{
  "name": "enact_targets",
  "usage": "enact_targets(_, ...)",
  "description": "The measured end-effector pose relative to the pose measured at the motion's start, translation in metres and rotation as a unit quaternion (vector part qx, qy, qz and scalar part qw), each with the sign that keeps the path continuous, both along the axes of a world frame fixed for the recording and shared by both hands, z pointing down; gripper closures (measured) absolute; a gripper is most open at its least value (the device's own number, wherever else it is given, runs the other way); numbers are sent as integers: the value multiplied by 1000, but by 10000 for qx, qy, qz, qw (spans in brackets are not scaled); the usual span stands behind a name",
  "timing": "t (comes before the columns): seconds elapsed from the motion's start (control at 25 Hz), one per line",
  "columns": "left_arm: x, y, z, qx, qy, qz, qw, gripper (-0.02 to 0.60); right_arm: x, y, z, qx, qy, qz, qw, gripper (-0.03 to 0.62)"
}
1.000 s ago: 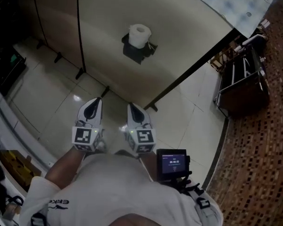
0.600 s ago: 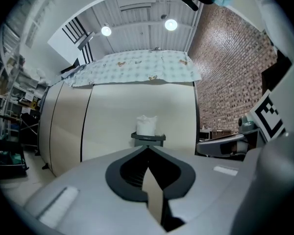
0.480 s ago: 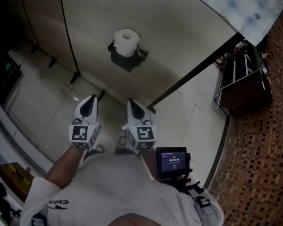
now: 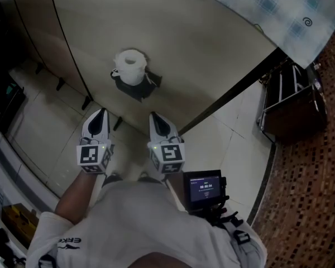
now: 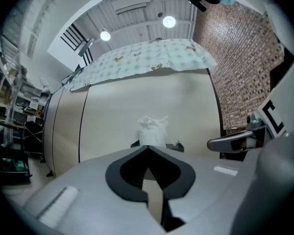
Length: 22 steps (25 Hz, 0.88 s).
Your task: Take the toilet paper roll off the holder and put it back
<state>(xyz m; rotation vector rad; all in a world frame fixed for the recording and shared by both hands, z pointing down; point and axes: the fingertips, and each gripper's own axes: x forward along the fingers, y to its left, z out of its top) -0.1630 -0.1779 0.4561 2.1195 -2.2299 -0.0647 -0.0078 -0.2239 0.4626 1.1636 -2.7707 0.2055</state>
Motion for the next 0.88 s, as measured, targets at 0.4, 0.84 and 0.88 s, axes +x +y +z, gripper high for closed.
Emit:
enact_targets(0.4,-28,-53,5,46,24,298,9995,580,-28,-42,-5,128,136,180,9997,580)
enact_targets(0.84,-50,-74,10,45,22,514,9987,580,-72,-69,-21,312,655,-314,9969,420)
enact_targets(0.88,-51,-75,10,57,10,533,9986,580,-76,-72,-23,327,705,-377,9963,386)
